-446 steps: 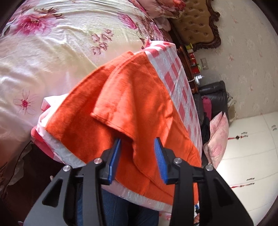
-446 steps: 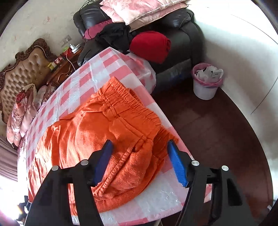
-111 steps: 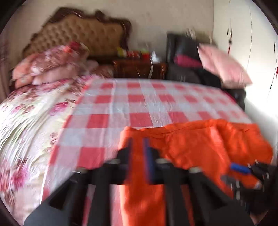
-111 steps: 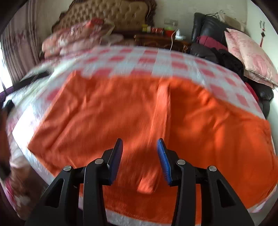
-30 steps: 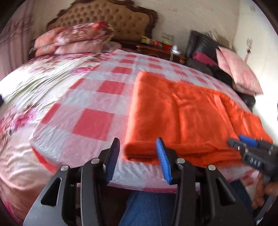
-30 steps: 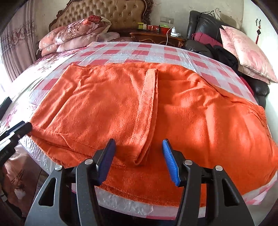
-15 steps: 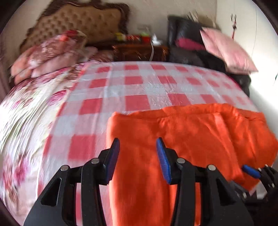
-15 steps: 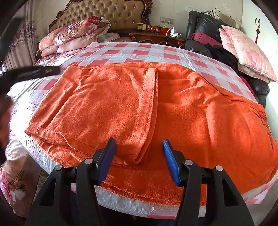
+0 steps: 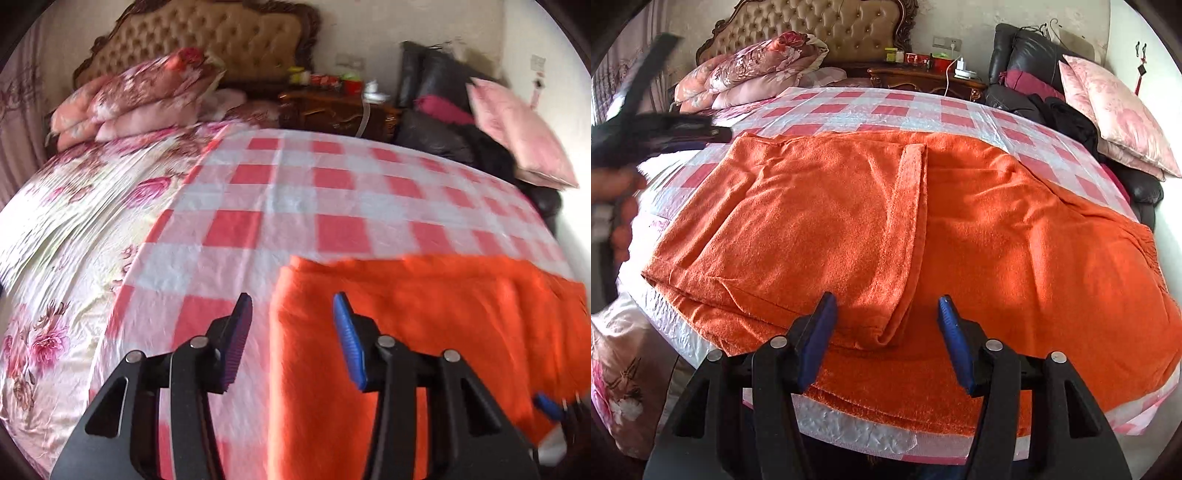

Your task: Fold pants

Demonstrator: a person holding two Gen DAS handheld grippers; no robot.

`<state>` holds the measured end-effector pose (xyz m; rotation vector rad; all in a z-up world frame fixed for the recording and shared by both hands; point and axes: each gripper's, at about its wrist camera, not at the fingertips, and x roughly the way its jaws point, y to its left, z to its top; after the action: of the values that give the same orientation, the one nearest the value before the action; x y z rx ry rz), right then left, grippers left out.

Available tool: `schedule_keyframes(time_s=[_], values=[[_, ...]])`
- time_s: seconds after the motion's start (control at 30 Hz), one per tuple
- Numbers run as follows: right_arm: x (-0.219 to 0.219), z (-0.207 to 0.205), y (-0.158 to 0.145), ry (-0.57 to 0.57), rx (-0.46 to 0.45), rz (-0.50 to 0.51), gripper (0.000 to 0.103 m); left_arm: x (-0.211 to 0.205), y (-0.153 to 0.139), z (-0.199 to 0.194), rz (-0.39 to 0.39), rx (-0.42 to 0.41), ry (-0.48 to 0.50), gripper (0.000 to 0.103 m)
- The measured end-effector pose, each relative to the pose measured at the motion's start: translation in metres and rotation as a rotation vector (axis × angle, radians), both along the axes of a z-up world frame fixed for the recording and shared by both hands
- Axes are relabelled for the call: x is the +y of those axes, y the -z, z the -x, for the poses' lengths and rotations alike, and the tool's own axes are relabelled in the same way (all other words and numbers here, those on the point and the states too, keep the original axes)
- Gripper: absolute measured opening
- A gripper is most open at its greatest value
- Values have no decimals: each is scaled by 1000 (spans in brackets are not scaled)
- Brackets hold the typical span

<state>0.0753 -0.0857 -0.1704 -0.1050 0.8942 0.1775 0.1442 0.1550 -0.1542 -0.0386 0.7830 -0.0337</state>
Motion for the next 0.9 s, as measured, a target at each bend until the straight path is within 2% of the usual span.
schedule_keyframes(time_s=[0.1,0.2,0.27,0.3,0.37,0.4,0.5,0.57,0.63,0.7,0.73,0.9], values=[[-3,-1,1,-1,1,-13,61,-8,13,36,13,24,50,41],[-6,-3,0,0,17,-22,62,-16,40,63,-38,73,54,42],[-10,-9,-7,15,43,-26,61,-22,43,76,-105,11,62,44],[-12,-13,-15,22,28,-41,61,-21,43,78,-108,7,61,44],[-13,-26,-33,23,-8,-59,60,-14,39,81,-46,2,43,45],[-11,-39,-43,21,-17,-64,54,-8,37,85,-5,-4,27,45],[1,-82,-56,2,-10,-98,49,3,35,98,44,-21,-15,45],[12,-110,-50,-12,7,-72,46,16,31,110,115,-30,-45,45],[17,-141,-31,-5,70,-31,37,30,30,122,187,-30,-60,47],[17,-155,-16,-2,125,-4,35,49,33,134,314,-16,-66,49],[16,-156,-15,-12,114,-7,35,56,35,139,359,-11,-73,49],[17,-150,-13,-36,87,9,37,61,48,143,455,15,-44,49]])
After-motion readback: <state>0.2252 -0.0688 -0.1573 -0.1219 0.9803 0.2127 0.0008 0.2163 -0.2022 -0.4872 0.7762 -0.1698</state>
